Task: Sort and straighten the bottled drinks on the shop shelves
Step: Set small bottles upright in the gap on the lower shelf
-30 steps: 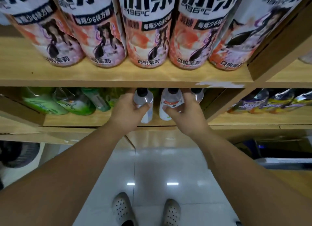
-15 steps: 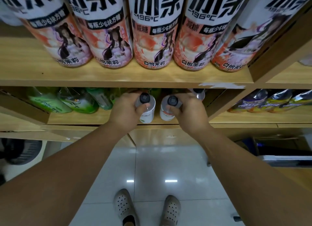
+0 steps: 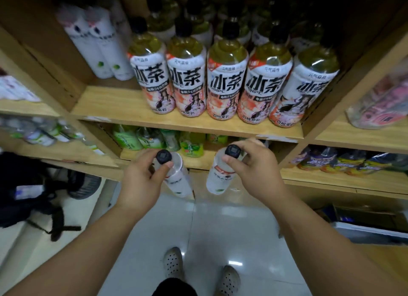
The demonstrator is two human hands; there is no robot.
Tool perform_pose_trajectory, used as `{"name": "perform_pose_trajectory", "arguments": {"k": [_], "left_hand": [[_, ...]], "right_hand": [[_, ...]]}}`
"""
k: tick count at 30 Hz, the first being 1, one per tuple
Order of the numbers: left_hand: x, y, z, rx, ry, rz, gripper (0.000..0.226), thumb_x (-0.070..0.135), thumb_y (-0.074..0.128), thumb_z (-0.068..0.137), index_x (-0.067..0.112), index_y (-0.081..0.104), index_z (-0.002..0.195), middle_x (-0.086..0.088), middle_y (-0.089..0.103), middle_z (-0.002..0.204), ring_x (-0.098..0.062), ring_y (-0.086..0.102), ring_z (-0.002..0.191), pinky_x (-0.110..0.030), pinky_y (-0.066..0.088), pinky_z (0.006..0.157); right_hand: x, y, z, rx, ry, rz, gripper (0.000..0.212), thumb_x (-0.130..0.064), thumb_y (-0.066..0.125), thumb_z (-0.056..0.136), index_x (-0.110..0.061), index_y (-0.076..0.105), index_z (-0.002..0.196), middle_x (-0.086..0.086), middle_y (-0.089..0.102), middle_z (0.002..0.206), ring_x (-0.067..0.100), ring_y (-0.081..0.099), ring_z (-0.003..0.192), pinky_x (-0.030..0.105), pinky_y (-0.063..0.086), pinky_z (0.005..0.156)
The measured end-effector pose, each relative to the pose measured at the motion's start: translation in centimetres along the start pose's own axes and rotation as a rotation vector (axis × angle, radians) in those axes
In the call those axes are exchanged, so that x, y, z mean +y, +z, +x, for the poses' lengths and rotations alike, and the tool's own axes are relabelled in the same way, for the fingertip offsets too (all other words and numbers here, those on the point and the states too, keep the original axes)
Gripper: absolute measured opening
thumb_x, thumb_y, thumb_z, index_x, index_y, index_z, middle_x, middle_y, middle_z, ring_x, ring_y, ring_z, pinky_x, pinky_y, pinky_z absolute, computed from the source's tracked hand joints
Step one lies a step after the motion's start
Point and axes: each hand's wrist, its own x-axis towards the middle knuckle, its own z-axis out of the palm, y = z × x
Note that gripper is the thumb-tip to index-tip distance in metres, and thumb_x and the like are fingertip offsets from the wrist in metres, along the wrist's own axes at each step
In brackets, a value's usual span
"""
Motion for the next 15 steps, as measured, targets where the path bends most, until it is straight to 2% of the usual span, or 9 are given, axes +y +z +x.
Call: {"name": "perform_pose_trajectory", "arguments": {"k": [2,4,7,10,12,13,14,15], "left_hand": [[0.9,-3.1,-0.5,0.058,-0.013,-0.011,0.007,0.016,0.069,0.096,0.019,0.068,0.102,0.010,0.057,0.084,-0.003,0.051,0.063,-0.010,0.037,0.056],[1.4,-6.3,-0.3,0.122,-0.029,-0.031,0.012,0.014,0.069,0.095,0.026,0.066,0.095,0.013,0.054,0.067,-0.004,0.047,0.056,-0.011,0.034,0.052],[1.9,-10.7,0.6,0.173,0.020,-0.062,0.032,0.010,0.067,0.096,0.040,0.060,0.085,0.028,0.053,0.065,0.001,0.046,0.056,-0.008,0.035,0.052],[1.0,-14.2,2.9,0.204,0.056,-0.075,0.040,0.013,0.066,0.097,0.049,0.061,0.082,0.033,0.052,0.069,0.004,0.048,0.061,-0.008,0.035,0.056],[-0.6,-16.2,5.0,0.232,0.077,-0.088,0.025,0.016,0.068,0.097,0.041,0.064,0.091,0.032,0.054,0.076,0.003,0.049,0.066,-0.012,0.045,0.069],[-1.3,-17.2,6.1,0.252,0.092,-0.088,0.017,0.018,0.068,0.097,0.034,0.066,0.095,0.028,0.056,0.081,0.000,0.049,0.068,-0.023,0.052,0.074],[-1.8,-18.2,7.2,0.269,0.105,-0.078,0.011,0.019,0.069,0.096,0.030,0.066,0.098,0.024,0.057,0.083,-0.001,0.049,0.068,-0.030,0.052,0.072],[-2.3,-19.2,8.5,0.280,0.126,-0.064,0.010,0.018,0.069,0.096,0.027,0.066,0.099,0.020,0.057,0.086,0.001,0.050,0.070,-0.026,0.048,0.071]], "right_hand": [[-2.4,-0.8,-0.2,0.004,-0.031,0.026,0.009,-0.027,0.076,0.091,-0.020,0.074,0.097,-0.005,0.060,0.091,0.005,0.053,0.085,0.029,0.043,0.074],[-4.7,-1.3,0.0,0.017,-0.048,0.047,0.006,-0.030,0.075,0.091,-0.026,0.071,0.091,-0.011,0.056,0.085,0.002,0.052,0.079,0.028,0.038,0.069],[-8.4,-1.0,1.1,-0.002,-0.054,0.079,0.006,-0.037,0.074,0.091,-0.032,0.070,0.091,-0.016,0.056,0.082,-0.002,0.053,0.076,0.024,0.037,0.066],[-12.1,0.5,2.9,-0.040,-0.101,0.068,0.017,-0.040,0.073,0.091,-0.026,0.074,0.100,-0.015,0.059,0.088,0.001,0.055,0.082,0.024,0.040,0.070],[-14.6,1.9,4.2,-0.023,-0.141,0.070,0.014,-0.038,0.073,0.090,-0.027,0.075,0.099,-0.014,0.060,0.089,0.002,0.056,0.083,0.025,0.042,0.069],[-15.7,2.7,4.8,-0.006,-0.164,0.073,0.010,-0.037,0.073,0.090,-0.030,0.074,0.096,-0.013,0.061,0.088,0.003,0.057,0.084,0.025,0.043,0.068],[-16.9,3.4,5.4,0.009,-0.181,0.073,0.005,-0.036,0.074,0.090,-0.033,0.074,0.095,-0.013,0.061,0.088,0.004,0.057,0.085,0.025,0.045,0.068],[-18.0,4.3,6.1,0.022,-0.189,0.071,0.005,-0.034,0.074,0.090,-0.033,0.074,0.095,-0.012,0.062,0.088,0.005,0.058,0.086,0.026,0.046,0.069]]}}
